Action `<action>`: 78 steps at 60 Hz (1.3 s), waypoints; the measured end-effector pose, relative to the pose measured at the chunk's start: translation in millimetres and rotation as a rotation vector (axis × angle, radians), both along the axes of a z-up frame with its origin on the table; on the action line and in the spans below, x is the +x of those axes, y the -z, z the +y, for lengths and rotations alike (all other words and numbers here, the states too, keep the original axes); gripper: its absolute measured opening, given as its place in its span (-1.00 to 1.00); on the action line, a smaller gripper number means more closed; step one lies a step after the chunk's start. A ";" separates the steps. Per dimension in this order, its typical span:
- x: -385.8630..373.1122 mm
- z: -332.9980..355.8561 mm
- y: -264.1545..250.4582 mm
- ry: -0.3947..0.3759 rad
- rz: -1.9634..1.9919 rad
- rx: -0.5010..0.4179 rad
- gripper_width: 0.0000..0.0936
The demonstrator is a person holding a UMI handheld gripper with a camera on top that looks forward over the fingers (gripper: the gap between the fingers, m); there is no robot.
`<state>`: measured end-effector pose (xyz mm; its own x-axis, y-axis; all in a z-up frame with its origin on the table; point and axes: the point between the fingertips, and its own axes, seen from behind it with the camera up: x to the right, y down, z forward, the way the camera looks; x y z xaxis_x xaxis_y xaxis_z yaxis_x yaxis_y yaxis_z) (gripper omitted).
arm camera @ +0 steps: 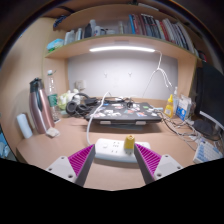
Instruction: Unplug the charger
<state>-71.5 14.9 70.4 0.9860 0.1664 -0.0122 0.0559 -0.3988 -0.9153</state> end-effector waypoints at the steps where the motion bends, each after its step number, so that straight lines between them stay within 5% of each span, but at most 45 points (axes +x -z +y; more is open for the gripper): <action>1: 3.6 5.9 0.1 0.004 -0.004 0.001 0.83; 23: 27.0 80.6 46.4 0.053 -0.022 -0.051 0.56; 28: 31.7 86.4 46.4 0.067 -0.025 -0.043 0.23; 32: 41.3 88.8 45.4 0.101 -0.062 -0.029 -0.34; 40: 38.5 88.1 44.9 0.088 -0.058 -0.015 -0.50; 49: 37.8 85.7 36.8 0.075 -0.028 -0.021 -0.59; 55: 51.2 78.8 -44.3 0.106 -0.006 0.187 -0.60; 61: 64.2 64.9 -88.6 0.096 -0.026 0.247 -0.60; 69: 109.3 40.1 -87.0 0.143 -0.051 0.199 -0.59; 78: 160.8 21.9 -28.1 0.210 -0.044 0.046 -0.59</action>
